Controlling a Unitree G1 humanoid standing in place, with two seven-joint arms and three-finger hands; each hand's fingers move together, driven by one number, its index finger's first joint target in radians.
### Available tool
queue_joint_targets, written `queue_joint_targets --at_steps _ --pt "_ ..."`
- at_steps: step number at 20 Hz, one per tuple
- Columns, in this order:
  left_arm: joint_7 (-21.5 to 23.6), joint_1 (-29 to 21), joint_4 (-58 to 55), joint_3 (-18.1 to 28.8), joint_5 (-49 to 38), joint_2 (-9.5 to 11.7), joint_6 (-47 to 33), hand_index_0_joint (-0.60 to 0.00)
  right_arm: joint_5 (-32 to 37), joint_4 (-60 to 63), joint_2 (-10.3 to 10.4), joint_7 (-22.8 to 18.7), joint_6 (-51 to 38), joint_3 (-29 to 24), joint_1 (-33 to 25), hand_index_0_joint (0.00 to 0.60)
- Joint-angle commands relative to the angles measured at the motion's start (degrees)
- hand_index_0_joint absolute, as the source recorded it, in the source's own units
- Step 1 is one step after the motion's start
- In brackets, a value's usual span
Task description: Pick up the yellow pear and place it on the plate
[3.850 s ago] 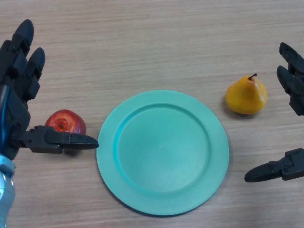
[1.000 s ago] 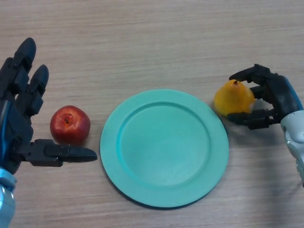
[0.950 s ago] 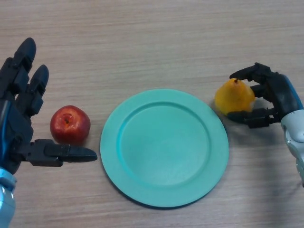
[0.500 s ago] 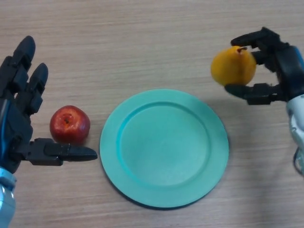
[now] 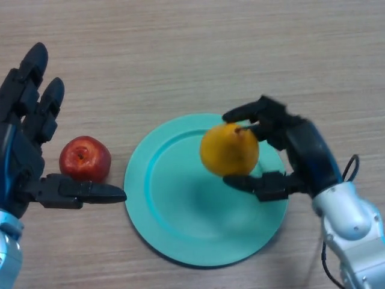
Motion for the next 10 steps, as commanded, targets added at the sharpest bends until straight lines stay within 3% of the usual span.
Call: queue_joint_targets --at_steps 1,5,9,10 --pt "-0.2 -1.8 -3.3 1.6 0.2 1.3 -5.1 0.000 -0.8 0.8 -0.5 -5.1 -11.7 -0.6 -1.9 0.600" --pt "0.5 -2.0 -2.8 1.6 -0.1 1.3 -5.6 0.000 -2.8 8.8 -0.5 -6.8 -15.0 0.6 -2.7 0.600" --pt "0.8 -2.1 -2.4 1.5 0.0 1.3 -5.9 0.000 -3.3 11.7 -0.5 -6.9 -12.3 1.1 -2.8 0.600" --pt "0.8 -2.0 -2.4 1.5 0.0 1.3 -5.9 0.000 -3.4 11.4 -0.5 -6.8 -12.0 1.1 -2.8 0.449"
